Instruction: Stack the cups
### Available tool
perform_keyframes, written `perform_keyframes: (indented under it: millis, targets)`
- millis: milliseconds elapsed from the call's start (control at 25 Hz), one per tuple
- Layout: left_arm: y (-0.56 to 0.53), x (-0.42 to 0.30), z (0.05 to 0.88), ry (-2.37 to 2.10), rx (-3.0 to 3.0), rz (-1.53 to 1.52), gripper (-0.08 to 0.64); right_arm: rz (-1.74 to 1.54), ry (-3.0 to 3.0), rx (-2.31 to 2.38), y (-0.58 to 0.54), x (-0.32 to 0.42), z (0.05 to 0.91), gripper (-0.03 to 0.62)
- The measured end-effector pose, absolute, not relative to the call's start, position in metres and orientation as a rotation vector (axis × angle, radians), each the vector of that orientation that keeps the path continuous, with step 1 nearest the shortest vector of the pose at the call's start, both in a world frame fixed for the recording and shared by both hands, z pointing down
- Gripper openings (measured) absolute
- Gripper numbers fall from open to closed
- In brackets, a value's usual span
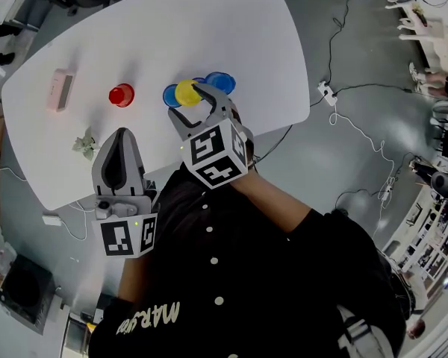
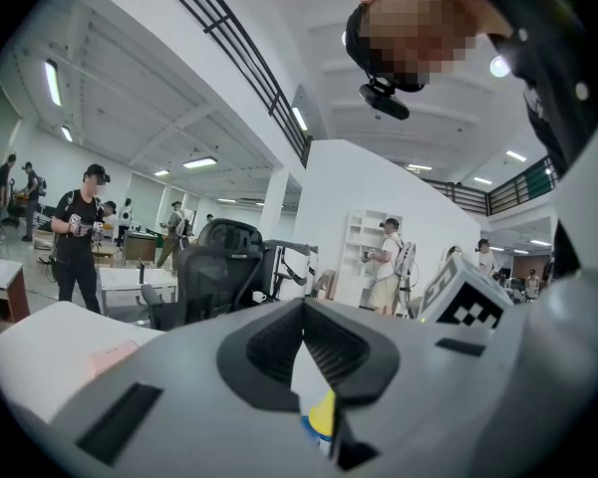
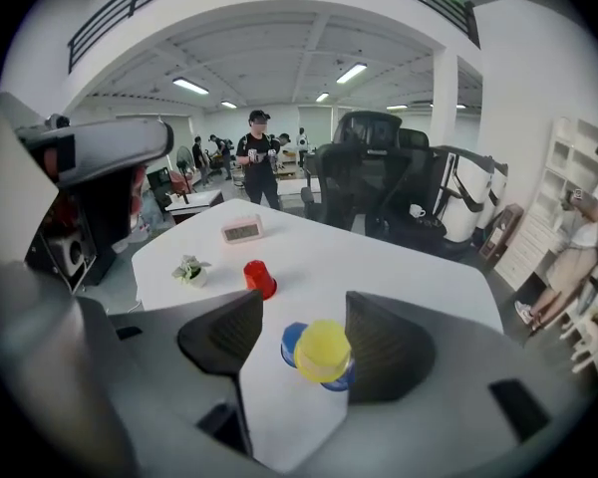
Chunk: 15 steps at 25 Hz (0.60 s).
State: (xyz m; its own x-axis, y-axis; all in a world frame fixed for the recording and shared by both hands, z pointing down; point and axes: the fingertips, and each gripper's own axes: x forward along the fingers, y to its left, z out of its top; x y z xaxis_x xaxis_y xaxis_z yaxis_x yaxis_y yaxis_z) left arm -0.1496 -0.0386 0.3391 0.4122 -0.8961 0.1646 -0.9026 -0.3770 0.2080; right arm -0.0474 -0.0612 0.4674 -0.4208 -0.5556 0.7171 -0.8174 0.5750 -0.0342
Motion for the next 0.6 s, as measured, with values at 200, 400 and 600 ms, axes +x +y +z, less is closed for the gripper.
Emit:
perform_keyframes:
  millis: [200,400,600]
  targets:
    - [-0.027,-0.167,0.321,-1.680,2.377,0.011,0.011,0.455,-2.236,1.024,-0.059,-0.080,0.447,0.266]
    - [-0.017,-0.195,0.304,-1.797,2.347,-0.011,0.011,0.440,-2.290,0.927,-0.058,-0.125,0.455,0.268]
    - [-0.009,-0.217,0.308,-1.890,2.270,0.017,0.011,0.429,-2.290,0.809,-0.055,-0.166,0.487,0.262]
